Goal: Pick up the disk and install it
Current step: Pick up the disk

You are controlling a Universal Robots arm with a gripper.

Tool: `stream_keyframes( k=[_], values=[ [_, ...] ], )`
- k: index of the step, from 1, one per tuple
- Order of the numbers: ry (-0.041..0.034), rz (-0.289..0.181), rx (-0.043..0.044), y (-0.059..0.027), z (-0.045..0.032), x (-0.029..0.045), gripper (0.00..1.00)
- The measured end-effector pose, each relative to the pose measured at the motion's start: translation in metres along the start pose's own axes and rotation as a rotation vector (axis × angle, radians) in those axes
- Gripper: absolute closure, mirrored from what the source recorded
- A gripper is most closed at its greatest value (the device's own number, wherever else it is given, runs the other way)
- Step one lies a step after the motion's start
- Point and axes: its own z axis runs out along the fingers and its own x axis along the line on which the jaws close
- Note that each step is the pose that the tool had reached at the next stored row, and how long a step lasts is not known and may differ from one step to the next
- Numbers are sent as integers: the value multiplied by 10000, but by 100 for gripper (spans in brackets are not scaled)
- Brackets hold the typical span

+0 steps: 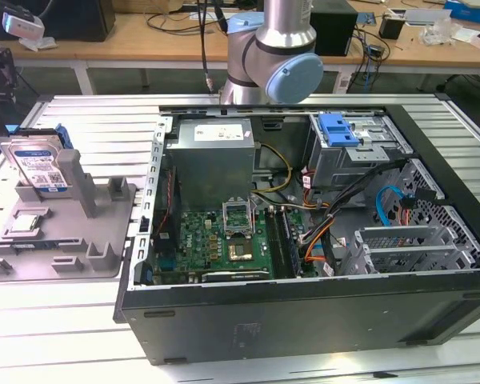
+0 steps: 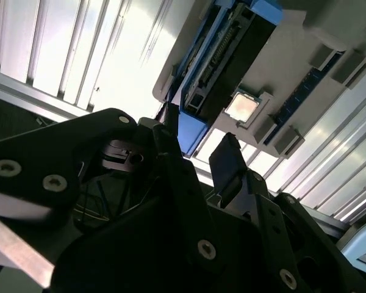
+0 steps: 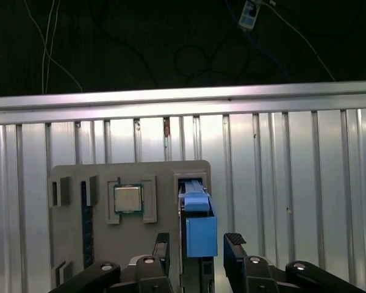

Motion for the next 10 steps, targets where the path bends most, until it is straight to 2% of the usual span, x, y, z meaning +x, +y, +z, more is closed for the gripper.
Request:
stream_keyframes(
  k=[10],
  values=[
    [-1,1,0,9,157,1,52]
  ],
)
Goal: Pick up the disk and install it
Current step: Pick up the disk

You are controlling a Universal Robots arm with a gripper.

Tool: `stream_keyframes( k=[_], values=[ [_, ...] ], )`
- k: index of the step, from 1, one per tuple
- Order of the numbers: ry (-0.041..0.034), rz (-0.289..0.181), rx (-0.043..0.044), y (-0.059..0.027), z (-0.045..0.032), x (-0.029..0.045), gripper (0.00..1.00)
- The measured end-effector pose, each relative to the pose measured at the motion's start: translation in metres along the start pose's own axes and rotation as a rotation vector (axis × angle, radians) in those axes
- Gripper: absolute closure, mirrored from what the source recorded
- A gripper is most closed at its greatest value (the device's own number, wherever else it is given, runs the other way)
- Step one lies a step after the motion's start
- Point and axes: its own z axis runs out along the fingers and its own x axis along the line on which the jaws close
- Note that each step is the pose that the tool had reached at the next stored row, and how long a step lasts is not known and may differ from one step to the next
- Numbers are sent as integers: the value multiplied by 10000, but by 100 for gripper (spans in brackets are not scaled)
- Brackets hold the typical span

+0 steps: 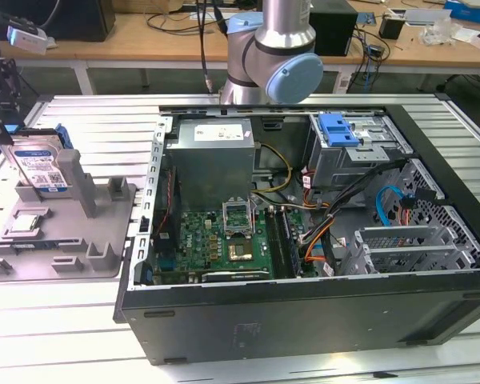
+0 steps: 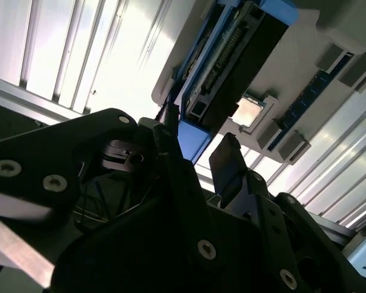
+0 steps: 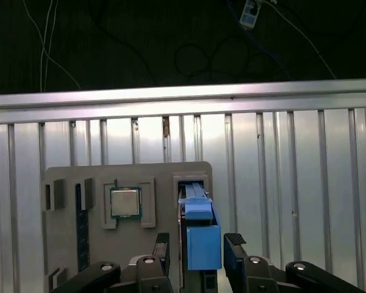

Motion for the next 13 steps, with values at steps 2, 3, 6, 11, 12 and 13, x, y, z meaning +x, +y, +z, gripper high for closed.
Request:
stream_keyframes(
  k=[2,3,6,11,12,13],
  values=[
    [0,0,0,1,40,0,52],
    [1,0,-1,2,66,0,52],
    [0,0,-1,2,102,-1,52],
    [-1,0,3,6,146,-1,52],
    [-2,0,2,5,153,-1,52],
    [-3,0,2,5,158,-1,52]
  ],
)
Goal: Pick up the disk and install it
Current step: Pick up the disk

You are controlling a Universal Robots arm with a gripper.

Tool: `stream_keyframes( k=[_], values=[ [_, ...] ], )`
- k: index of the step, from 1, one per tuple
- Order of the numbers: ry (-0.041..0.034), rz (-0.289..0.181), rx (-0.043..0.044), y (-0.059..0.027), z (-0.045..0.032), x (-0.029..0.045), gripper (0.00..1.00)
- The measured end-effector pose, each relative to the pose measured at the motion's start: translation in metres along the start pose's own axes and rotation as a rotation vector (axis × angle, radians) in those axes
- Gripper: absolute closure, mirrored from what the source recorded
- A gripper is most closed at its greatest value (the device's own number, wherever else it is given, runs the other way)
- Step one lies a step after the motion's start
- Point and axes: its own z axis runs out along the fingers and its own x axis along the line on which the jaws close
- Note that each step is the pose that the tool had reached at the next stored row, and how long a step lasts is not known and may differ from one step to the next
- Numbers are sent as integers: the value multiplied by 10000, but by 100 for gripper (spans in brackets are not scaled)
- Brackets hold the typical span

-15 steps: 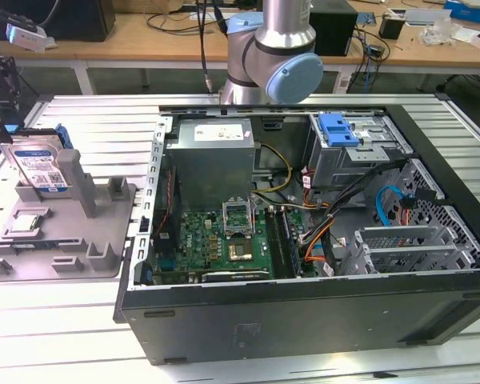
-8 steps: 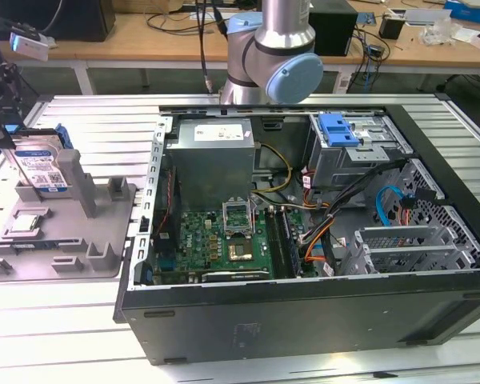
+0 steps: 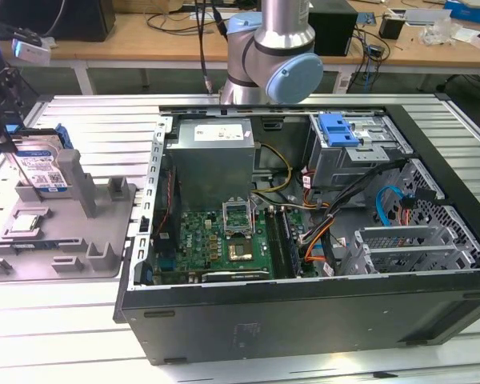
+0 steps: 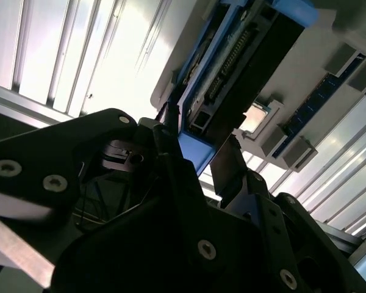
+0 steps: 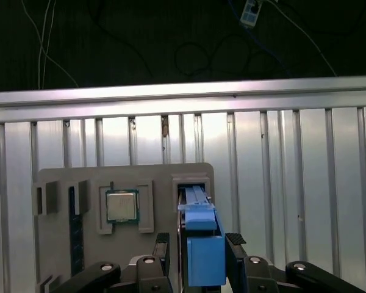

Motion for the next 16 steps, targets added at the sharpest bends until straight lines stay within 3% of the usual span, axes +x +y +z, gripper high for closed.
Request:
stream_keyframes(
  k=[16],
  values=[
    [7,-257,0,26,42,-24,52]
  ],
)
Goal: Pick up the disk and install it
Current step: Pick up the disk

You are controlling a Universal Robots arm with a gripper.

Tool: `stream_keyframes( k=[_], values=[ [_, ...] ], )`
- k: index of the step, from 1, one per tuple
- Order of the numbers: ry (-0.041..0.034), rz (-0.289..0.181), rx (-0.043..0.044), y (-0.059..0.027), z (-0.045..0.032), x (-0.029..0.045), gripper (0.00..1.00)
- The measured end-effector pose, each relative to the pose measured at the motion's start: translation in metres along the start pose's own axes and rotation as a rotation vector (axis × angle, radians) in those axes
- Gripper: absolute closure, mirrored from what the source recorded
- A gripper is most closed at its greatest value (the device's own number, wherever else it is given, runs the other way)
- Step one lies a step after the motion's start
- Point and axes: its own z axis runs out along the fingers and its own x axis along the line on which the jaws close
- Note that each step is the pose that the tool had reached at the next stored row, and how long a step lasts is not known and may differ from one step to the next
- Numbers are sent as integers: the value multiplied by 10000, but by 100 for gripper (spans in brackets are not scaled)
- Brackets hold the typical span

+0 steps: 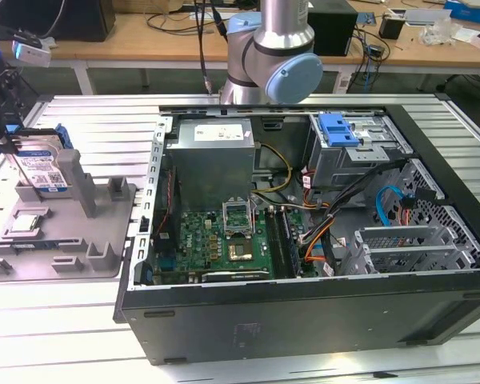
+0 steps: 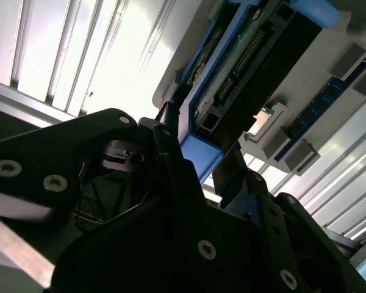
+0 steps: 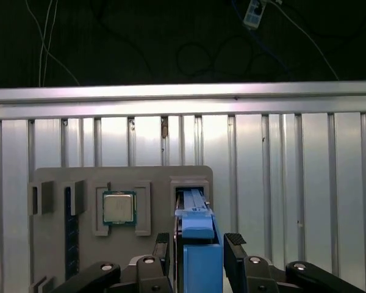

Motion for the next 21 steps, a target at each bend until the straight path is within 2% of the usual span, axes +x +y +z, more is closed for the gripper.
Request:
stream_keyframes(
  k=[3,21],
  values=[
    [5,-157,3,0,11,-1,52],
    [5,-164,4,-1,23,-1,52]
  ],
)
